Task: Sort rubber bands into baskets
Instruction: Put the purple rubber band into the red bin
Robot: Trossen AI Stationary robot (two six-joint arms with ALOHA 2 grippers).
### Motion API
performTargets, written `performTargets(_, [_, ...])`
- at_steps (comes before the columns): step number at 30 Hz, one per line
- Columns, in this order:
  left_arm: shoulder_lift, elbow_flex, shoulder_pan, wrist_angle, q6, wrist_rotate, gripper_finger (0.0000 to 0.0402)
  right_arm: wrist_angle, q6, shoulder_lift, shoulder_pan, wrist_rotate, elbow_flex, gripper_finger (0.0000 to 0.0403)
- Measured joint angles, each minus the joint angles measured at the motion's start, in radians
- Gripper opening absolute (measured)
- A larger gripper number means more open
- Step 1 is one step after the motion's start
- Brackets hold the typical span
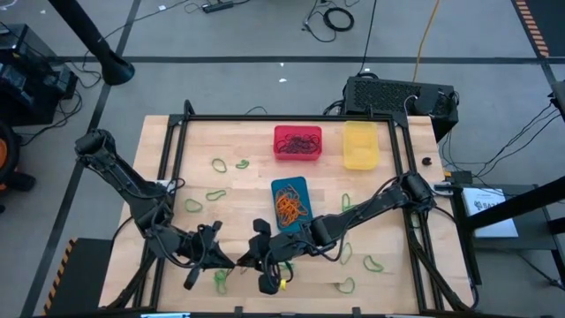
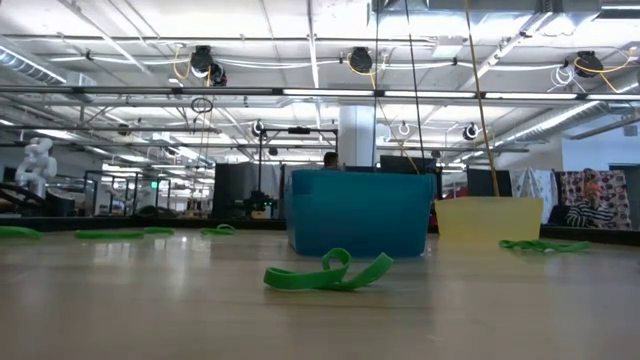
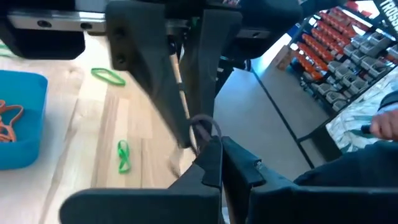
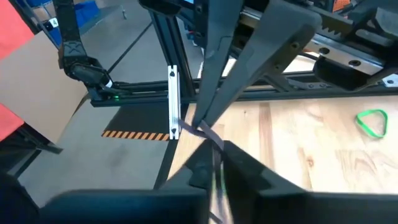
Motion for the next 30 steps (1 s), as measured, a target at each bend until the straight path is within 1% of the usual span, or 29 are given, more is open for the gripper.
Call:
performTargets(1, [0.000,0.000,0.000,-0.006,-0.001,0.000,0.0002,-0.001,-0.005,-0.001,0.000,0.000,0.000,0.0018])
performTargets(2, [0.000,0.000,0.000,-0.013,0.000,0.000,0.0004,-0.003,-0.008,-0.002,0.000,0.000,0.000,0.0010])
performTargets(4, [0.000,0.000,0.000,-0.023,0.012,-0.002,0.0016,-0.005,-0.005,-0.004,-0.002,0.000,0.000,0.0010])
performTargets(6, [0.000,0.000,0.000,-0.033,0.025,-0.021,0.0037,-0.013,0.001,-0.009,-0.007,0.000,0.000,0.0008])
performTargets(9, [0.000,0.000,0.003,-0.082,0.026,-0.085,0.0080,-0.055,0.001,-0.029,-0.021,0.000,0.000,0.0003])
performTargets(12, [0.000,0.000,0.023,-0.144,0.024,-0.215,0.0129,-0.188,-0.002,-0.069,-0.041,0.000,0.000,0.0003])
performTargets(14, [-0.003,-0.001,0.057,-0.188,0.019,-0.297,0.0158,-0.290,-0.027,-0.100,-0.062,0.000,0.000,0.0002])
performTargets(16, [-0.012,-0.001,0.109,-0.226,0.017,-0.343,0.0180,-0.402,-0.088,-0.136,-0.090,0.000,0.000,0.0001])
performTargets(17, [-0.017,-0.001,0.145,-0.242,0.006,-0.346,0.0187,-0.442,-0.126,-0.151,-0.110,-0.001,0.000,0.0001])
performTargets(19, [-0.023,-0.001,0.232,-0.273,-0.008,-0.328,0.0194,-0.520,-0.214,-0.181,-0.165,-0.014,0.000,0.0001])
performTargets(20, [-0.025,-0.001,0.277,-0.280,-0.008,-0.304,0.0194,-0.552,-0.261,-0.192,-0.202,-0.042,0.000,0.0001])
performTargets(24, [-0.028,-0.001,0.460,-0.303,0.003,-0.185,0.0195,-0.593,-0.420,-0.209,-0.392,-0.204,0.001,0.0001])
performTargets(27, [-0.028,-0.001,0.580,-0.342,0.016,-0.119,0.0195,-0.649,-0.477,-0.209,-0.545,-0.302,0.001,0.0000])
performTargets(30, [-0.037,-0.001,0.674,-0.391,-0.024,-0.059,0.0195,-0.727,-0.505,-0.203,-0.682,-0.318,0.001,0.0000])
